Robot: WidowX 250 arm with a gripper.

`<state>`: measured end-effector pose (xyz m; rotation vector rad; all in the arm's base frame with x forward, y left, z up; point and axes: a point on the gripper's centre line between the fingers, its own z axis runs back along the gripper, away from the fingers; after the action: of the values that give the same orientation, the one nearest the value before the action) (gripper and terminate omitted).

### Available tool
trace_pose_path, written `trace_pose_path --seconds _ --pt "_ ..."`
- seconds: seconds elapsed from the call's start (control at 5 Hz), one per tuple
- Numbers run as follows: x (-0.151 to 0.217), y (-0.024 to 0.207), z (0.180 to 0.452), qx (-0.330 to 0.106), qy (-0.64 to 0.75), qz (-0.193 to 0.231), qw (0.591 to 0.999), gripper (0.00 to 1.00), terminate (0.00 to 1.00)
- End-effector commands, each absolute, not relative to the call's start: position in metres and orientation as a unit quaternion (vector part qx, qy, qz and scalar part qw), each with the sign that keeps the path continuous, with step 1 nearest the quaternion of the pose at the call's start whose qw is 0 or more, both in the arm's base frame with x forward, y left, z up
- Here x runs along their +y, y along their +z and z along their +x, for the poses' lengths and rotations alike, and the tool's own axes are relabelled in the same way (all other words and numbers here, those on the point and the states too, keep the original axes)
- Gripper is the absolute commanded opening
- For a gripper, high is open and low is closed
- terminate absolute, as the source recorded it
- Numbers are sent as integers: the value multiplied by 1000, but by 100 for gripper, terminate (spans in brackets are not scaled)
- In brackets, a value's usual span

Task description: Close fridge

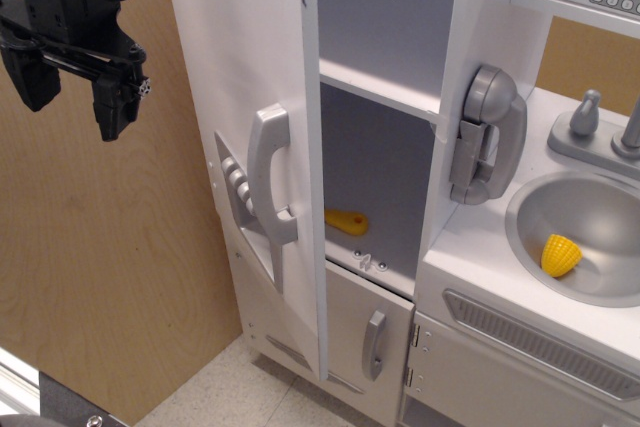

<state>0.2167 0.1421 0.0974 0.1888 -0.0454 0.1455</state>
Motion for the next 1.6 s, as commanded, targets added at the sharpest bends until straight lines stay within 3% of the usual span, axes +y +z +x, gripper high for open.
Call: trace_pose_path --seconds 0.0,0.6,1.4 --pt "142 97 217 -23 73 94 993 100 0" --pt "125 109 276 -32 91 77 992 100 0" --pt "116 107 324 -41 125 50 990 100 0"
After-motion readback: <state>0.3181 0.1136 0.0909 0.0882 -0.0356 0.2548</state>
